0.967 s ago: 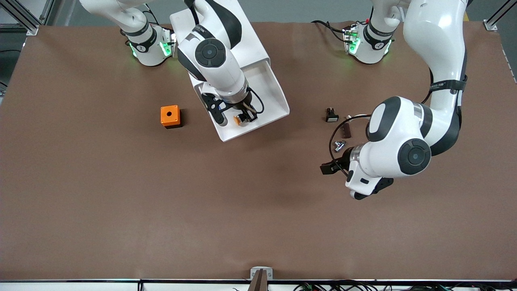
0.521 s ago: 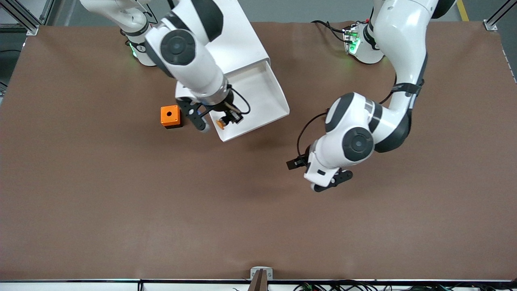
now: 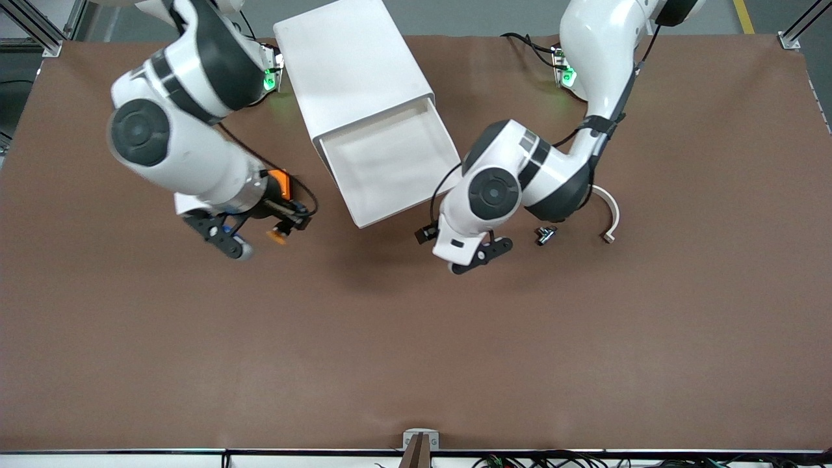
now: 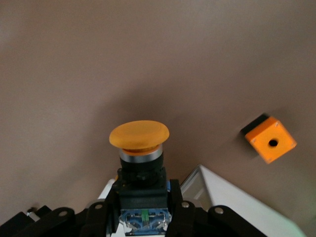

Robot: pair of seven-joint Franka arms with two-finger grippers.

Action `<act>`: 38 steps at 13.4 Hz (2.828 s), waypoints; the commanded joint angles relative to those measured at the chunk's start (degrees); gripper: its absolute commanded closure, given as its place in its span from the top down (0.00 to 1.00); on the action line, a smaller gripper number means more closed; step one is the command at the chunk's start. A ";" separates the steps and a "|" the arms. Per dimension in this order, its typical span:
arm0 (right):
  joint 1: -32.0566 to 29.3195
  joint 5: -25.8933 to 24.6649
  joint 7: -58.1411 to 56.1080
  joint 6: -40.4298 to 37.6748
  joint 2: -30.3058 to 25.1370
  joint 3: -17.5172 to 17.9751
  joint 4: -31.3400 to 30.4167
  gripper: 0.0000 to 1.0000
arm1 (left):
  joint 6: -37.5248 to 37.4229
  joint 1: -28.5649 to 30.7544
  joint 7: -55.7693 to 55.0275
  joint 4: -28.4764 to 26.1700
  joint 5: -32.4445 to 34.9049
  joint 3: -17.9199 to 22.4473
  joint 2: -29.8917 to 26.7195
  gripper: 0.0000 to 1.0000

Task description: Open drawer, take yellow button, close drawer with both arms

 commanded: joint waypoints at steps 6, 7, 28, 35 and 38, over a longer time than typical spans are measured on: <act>-1.92 -1.29 -43.86 -1.58 3.77 -17.13 -0.78 0.02 | -4.98 -9.32 -9.96 -0.59 -0.58 0.51 -0.80 1.00; -1.92 -1.29 -48.78 -0.53 5.35 -18.71 -0.78 0.02 | -4.98 -10.38 -10.92 -0.67 -0.58 0.42 -0.80 1.00; -4.56 0.99 -63.33 23.83 21.89 -25.15 -8.42 0.15 | -5.59 6.72 7.85 -2.26 12.69 2.18 -3.70 1.00; -4.47 0.90 -63.68 22.87 21.72 -25.50 -7.81 1.00 | -5.59 23.87 19.35 -2.26 12.78 2.35 -11.69 1.00; -3.77 0.55 -63.77 18.06 19.27 -25.50 -5.44 1.00 | -6.29 27.83 26.31 -2.52 13.57 2.88 -17.22 1.00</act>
